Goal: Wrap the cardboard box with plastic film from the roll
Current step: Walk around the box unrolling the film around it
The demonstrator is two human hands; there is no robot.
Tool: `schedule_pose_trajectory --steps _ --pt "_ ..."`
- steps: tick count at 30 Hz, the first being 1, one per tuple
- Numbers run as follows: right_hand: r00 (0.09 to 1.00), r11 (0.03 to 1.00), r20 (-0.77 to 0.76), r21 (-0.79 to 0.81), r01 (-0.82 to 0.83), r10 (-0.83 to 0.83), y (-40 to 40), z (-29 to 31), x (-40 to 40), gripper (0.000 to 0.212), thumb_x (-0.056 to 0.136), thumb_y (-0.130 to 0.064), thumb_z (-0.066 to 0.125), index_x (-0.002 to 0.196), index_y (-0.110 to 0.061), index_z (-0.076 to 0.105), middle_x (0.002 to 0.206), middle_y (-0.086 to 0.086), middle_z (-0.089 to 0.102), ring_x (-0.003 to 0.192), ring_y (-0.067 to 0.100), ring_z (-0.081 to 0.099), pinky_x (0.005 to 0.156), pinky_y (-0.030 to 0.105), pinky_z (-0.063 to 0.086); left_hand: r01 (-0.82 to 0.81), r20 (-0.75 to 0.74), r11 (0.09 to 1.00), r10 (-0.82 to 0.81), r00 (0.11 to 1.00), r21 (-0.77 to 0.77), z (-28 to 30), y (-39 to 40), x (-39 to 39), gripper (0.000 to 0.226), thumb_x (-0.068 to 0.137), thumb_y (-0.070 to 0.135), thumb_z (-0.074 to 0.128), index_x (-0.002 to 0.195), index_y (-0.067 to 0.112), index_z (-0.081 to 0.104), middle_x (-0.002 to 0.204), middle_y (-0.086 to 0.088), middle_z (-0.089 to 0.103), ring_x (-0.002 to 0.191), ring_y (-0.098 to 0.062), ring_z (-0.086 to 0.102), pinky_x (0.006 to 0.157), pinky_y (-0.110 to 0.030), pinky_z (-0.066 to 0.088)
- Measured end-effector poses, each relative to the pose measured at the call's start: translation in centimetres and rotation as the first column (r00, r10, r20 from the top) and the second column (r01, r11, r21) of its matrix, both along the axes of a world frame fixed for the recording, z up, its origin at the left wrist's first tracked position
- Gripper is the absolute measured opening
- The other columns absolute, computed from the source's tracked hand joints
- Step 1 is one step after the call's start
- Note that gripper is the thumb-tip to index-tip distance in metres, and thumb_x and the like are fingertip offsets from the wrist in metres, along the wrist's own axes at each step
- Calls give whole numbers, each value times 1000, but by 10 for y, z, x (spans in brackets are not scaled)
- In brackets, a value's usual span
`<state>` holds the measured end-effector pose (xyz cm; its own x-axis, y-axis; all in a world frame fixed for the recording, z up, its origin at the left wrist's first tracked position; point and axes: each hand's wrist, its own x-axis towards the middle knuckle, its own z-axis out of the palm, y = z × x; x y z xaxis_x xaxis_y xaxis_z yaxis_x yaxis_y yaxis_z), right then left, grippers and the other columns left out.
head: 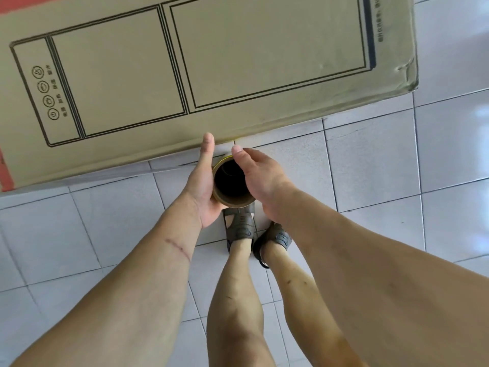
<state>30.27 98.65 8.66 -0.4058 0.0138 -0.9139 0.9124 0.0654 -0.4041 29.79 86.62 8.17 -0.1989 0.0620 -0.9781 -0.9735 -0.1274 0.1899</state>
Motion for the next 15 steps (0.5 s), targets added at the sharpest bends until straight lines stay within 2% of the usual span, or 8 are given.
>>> schedule_pose_trajectory --steps 2,6,8,10,11,15 --pt "1000 1000 0 14 -23 23 5 4 -1 62 93 -60 59 145 -27 51 139 1 56 127 24 54 107 37 44 -12 16 1000 12 1000 9 0 2 5 98 89 95 36 135 17 75 125 -12 83 119 -29 79 103 -48 60" --pt "1000 1000 27 5 10 -10 6 9 3 71 90 -61 62 150 -28 44 143 4 52 126 23 51 91 29 40 69 -9 997 -70 998 -33 0 -2 9 112 63 109 55 140 29 75 131 -3 82 129 -26 74 122 -60 47" --pt "997 998 46 -8 70 -69 7 11 5 73 88 -66 60 149 -29 45 140 1 56 123 20 53 89 28 38 70 -13 995 -71 997 -67 4 3 1 101 77 102 52 135 23 77 126 -4 84 121 -24 78 115 -52 55" --pt "993 994 51 7 105 -105 11 11 4 67 90 -68 56 144 -29 51 136 -1 60 125 19 54 91 29 37 60 14 998 -60 998 -18 6 11 -5 96 91 94 39 132 16 77 121 -8 85 111 -23 81 100 -43 62" --pt "994 994 39 22 104 -105 14 10 3 64 91 -67 53 143 -28 53 135 -1 61 125 19 54 93 30 38 44 26 999 -45 999 13 5 16 -6 99 92 94 34 133 14 76 121 -10 85 112 -24 81 98 -42 62" --pt "999 995 -18 95 33 -31 24 6 -1 66 90 -64 59 143 -26 53 135 0 61 124 22 56 106 36 44 13 54 998 -17 998 58 1 21 2 110 81 102 36 143 19 71 131 -12 81 128 -32 74 117 -54 52"
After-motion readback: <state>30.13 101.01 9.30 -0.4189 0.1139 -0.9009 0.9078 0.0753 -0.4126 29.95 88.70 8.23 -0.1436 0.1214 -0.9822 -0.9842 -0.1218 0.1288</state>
